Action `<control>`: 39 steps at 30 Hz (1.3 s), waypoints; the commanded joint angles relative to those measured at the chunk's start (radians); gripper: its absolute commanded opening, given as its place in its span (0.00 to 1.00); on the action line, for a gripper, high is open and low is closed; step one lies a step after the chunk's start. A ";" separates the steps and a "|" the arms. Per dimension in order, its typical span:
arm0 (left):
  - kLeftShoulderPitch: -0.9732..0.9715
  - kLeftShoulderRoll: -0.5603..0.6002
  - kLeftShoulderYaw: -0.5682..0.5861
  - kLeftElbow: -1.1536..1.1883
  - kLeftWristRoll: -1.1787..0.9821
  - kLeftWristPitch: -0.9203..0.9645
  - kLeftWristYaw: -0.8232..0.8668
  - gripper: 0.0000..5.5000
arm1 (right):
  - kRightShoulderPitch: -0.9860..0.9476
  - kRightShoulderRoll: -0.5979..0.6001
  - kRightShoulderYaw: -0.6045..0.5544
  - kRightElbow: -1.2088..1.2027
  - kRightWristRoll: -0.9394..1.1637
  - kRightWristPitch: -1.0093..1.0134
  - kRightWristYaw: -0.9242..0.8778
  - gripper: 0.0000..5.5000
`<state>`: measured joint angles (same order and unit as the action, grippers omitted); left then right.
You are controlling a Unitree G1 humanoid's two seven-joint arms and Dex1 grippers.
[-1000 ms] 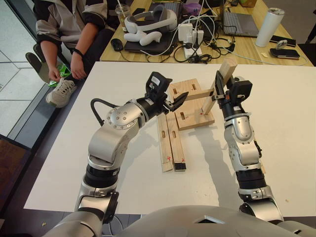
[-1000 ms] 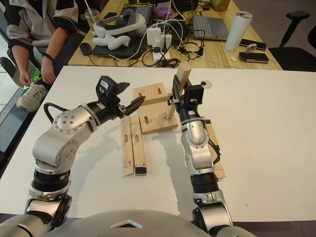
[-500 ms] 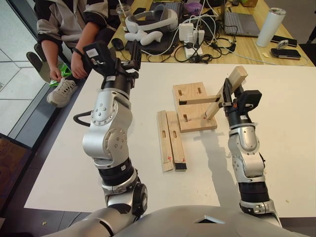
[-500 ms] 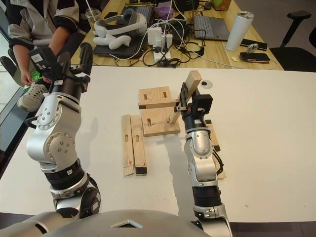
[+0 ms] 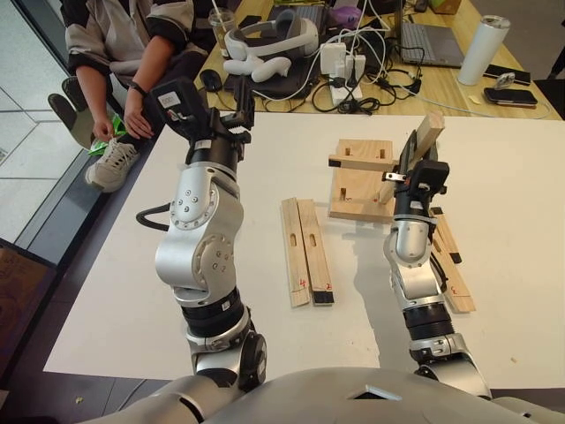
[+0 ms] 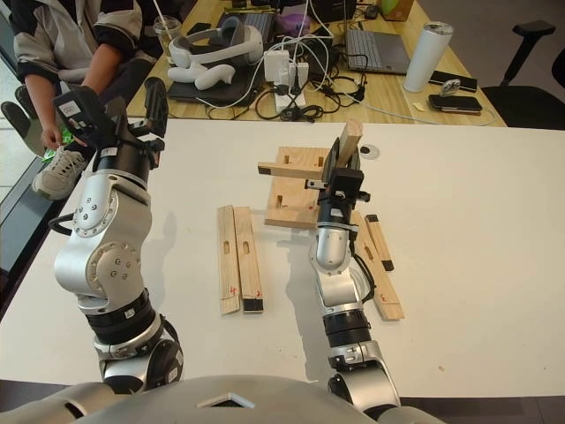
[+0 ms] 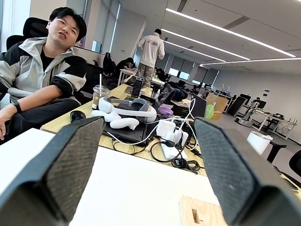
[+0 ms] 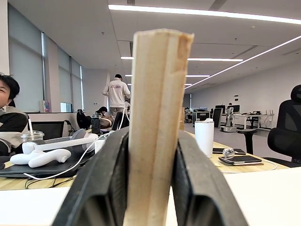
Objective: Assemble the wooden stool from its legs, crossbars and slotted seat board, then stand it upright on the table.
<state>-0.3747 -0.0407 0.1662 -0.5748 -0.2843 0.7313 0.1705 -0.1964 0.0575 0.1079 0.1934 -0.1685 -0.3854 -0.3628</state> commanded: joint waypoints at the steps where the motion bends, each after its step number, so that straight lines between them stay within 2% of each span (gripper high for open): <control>1: -0.020 0.010 0.003 0.020 0.003 -0.007 -0.003 0.64 | 0.043 -0.021 0.010 0.143 -0.075 0.038 -0.013 0.18; 12: -0.038 0.013 0.012 0.050 0.000 -0.013 -0.007 0.64 | -0.039 -0.002 -0.030 0.404 0.010 0.176 0.005 0.19; 16: -0.044 0.015 0.017 0.057 -0.001 -0.013 -0.009 0.64 | -0.052 -0.003 -0.028 0.436 0.021 0.168 0.012 0.19; 23: -0.052 0.020 0.015 0.069 -0.005 -0.011 -0.021 0.64 | -0.029 -0.010 -0.060 0.286 0.035 0.035 -0.010 0.19; 30: -0.067 0.034 0.001 0.087 -0.006 -0.007 -0.046 0.64 | -0.001 -0.002 -0.072 0.184 0.024 0.033 -0.009 0.19; 34: -0.065 0.048 0.002 0.087 -0.010 -0.001 -0.059 0.64 | -0.028 0.013 -0.079 0.105 0.054 0.131 0.016 0.19; 39: -0.058 0.048 0.004 0.078 -0.002 -0.004 -0.047 0.64 | -0.042 0.048 -0.066 -0.028 0.126 0.360 0.087 0.19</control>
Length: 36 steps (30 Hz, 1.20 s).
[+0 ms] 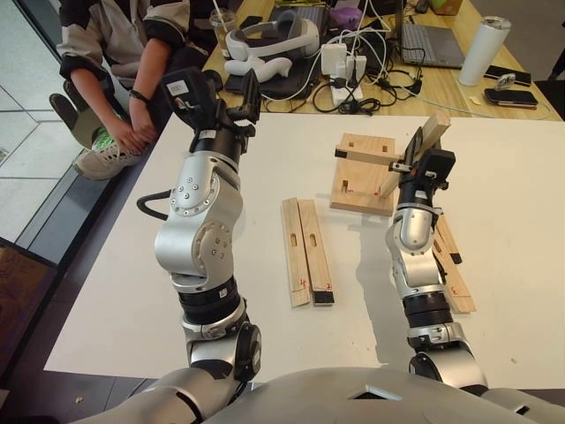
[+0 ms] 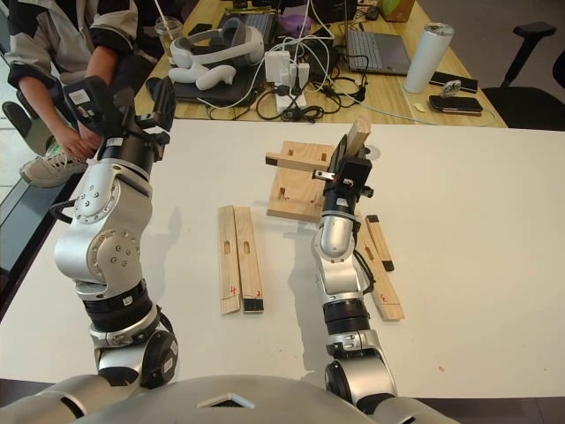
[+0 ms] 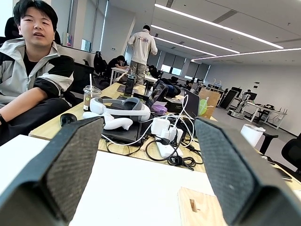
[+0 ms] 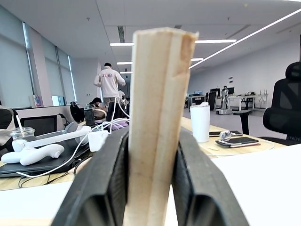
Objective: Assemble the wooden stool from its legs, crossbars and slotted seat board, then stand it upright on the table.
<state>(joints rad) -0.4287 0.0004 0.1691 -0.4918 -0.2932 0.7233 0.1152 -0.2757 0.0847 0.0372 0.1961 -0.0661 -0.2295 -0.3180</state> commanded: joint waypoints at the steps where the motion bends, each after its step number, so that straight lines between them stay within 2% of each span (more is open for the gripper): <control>1: -0.005 0.006 0.002 -0.006 0.008 0.002 0.012 0.64 | 0.033 0.020 0.012 -0.062 0.019 0.228 0.047 0.19; 6: 0.004 -0.001 0.001 -0.011 0.014 -0.006 0.023 0.64 | 0.012 0.010 0.022 -0.132 0.012 0.301 0.064 0.19; 7: 0.005 -0.003 0.001 -0.010 0.015 -0.008 0.026 0.64 | 0.014 0.010 0.020 -0.138 0.013 0.308 0.067 0.26; 16: 0.025 -0.018 -0.009 -0.014 0.012 -0.017 0.035 0.64 | 0.005 0.000 0.016 -0.175 0.003 0.303 0.084 0.51; 20: 0.031 -0.023 -0.013 -0.020 0.012 -0.015 0.037 0.64 | -0.028 -0.009 0.012 -0.270 -0.015 0.331 0.091 0.60; 23: 0.034 -0.025 -0.014 -0.024 0.011 -0.013 0.038 0.64 | -0.112 -0.023 -0.005 -0.424 -0.035 0.431 0.089 0.60; 27: 0.051 -0.030 -0.015 -0.039 0.014 -0.009 0.050 0.64 | -0.376 -0.061 -0.063 -0.619 -0.041 0.659 0.098 0.60; 31: 0.048 -0.036 -0.020 -0.038 0.015 -0.011 0.055 0.64 | -0.531 -0.086 -0.152 -0.572 0.009 0.826 0.102 0.60; 36: 0.050 -0.037 -0.019 -0.034 0.020 -0.018 0.056 0.64 | -0.469 -0.062 -0.259 -0.446 0.069 0.959 0.086 0.60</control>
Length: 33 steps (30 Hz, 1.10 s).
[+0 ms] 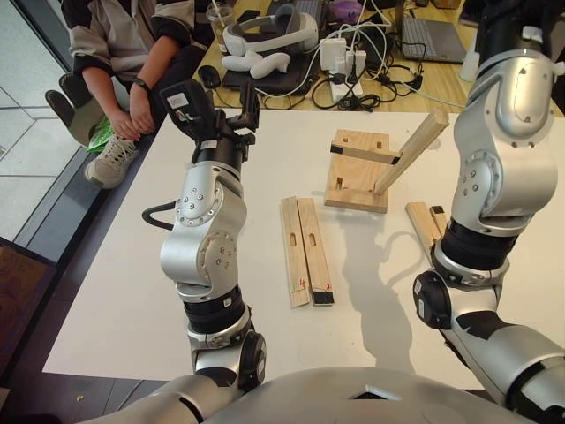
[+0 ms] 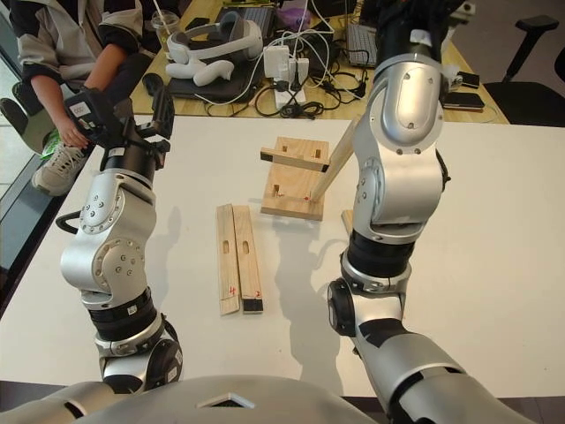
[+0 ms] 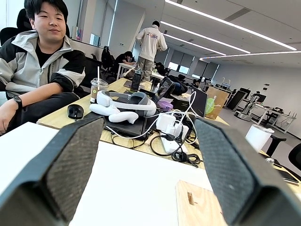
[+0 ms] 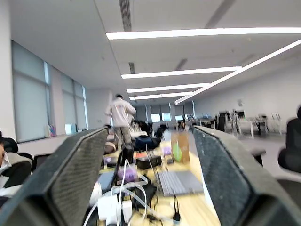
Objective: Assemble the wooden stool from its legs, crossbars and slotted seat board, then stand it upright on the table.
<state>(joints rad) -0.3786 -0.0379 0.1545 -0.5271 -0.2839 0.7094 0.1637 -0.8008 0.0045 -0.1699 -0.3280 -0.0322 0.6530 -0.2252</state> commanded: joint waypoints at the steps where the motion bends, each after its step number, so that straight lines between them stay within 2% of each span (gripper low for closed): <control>1: 0.004 0.000 -0.004 -0.003 0.013 -0.005 0.010 0.64 | 0.081 0.021 -0.051 0.120 0.050 0.118 0.013 0.60; 4: 0.012 -0.007 -0.009 -0.006 0.015 -0.005 0.015 0.64 | 0.209 0.082 -0.063 0.203 0.138 0.282 0.077 0.60; 7: 0.015 -0.009 -0.009 -0.005 0.015 -0.004 0.015 0.64 | 0.269 0.084 -0.034 0.196 0.147 0.292 0.094 0.60; 12: 0.009 -0.006 -0.005 0.001 0.014 -0.008 0.010 0.64 | 0.237 0.085 -0.031 0.177 0.137 0.174 0.071 0.60; 15: 0.007 -0.005 -0.004 0.002 0.014 -0.010 0.009 0.64 | 0.190 0.076 -0.037 0.103 0.148 -0.052 0.083 0.60; 17: 0.007 -0.002 -0.001 0.002 0.014 -0.010 0.009 0.64 | 0.170 0.051 -0.006 0.028 0.165 -0.150 0.140 0.60; 20: 0.007 0.008 0.008 0.004 0.015 -0.009 0.006 0.64 | 0.204 -0.009 0.062 -0.110 0.180 -0.147 0.230 0.60; 27: 0.020 0.021 0.031 -0.002 0.015 -0.005 0.012 0.64 | 0.639 -0.153 0.226 -0.432 0.213 0.012 0.368 0.60; 30: 0.028 0.022 0.031 -0.008 0.014 -0.003 0.013 0.64 | 0.805 -0.177 0.243 -0.480 0.256 0.055 0.401 0.60; 33: 0.029 0.020 0.029 -0.003 0.014 -0.008 0.013 0.64 | 0.865 -0.187 0.232 -0.445 0.270 0.050 0.417 0.60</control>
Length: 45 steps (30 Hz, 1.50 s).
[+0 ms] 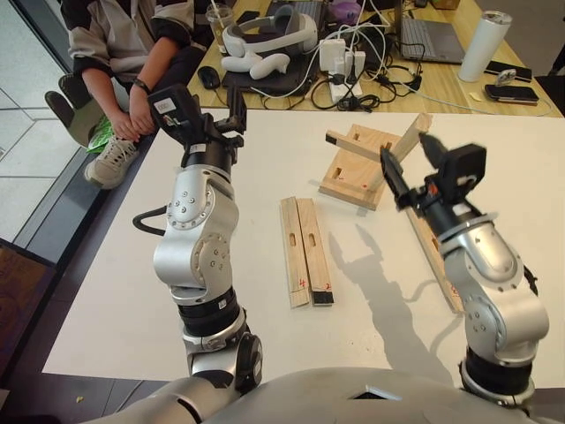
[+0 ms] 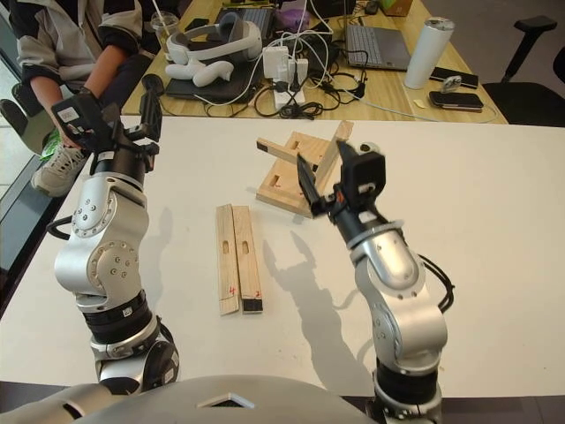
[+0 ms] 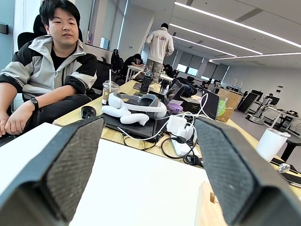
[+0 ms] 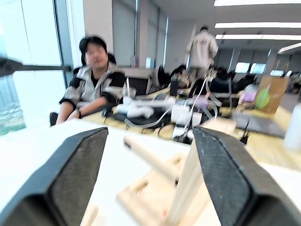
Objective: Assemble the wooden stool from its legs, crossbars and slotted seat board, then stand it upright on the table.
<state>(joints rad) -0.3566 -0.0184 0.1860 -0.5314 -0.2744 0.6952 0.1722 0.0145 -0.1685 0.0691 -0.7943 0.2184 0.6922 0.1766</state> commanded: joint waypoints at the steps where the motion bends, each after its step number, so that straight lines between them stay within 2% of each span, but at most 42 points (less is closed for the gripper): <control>1: 0.006 -0.001 -0.005 0.005 0.005 0.004 0.004 0.64 | 0.047 -0.009 -0.014 0.041 0.025 0.009 0.016 0.60; 10: -0.011 -0.005 -0.027 0.030 0.005 -0.010 -0.004 0.64 | -0.127 -0.002 -0.087 0.339 -0.083 -0.095 -0.097 0.60; 20: -0.020 0.014 -0.023 0.036 0.000 0.003 -0.015 0.64 | -0.167 -0.043 -0.195 0.460 -0.095 -0.149 -0.111 0.60; 23: -0.003 0.040 -0.036 0.055 -0.016 0.126 -0.032 0.64 | -0.137 -0.065 -0.166 0.430 -0.069 -0.134 -0.046 0.60; 28: 0.016 0.272 -0.217 0.103 -0.013 0.408 -0.207 0.64 | -0.125 -0.077 -0.122 0.436 -0.075 -0.136 0.008 0.60; 32: 0.058 0.446 -0.366 0.101 -0.023 0.519 -0.350 0.64 | -0.174 -0.063 -0.125 0.504 -0.092 -0.172 -0.006 0.60; 37: 0.048 0.527 -0.429 0.108 -0.008 0.531 -0.425 0.64 | -0.246 -0.056 -0.128 0.606 -0.106 -0.231 -0.018 0.60; 45: 0.067 0.554 -0.476 0.096 0.011 0.526 -0.468 0.64 | -0.285 -0.111 -0.196 0.735 -0.147 -0.312 -0.054 0.60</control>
<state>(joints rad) -0.2942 0.5146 -0.2795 -0.4283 -0.2743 1.2178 -0.2864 -0.2456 -0.2597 -0.1053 -0.0755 0.0857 0.3968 0.1361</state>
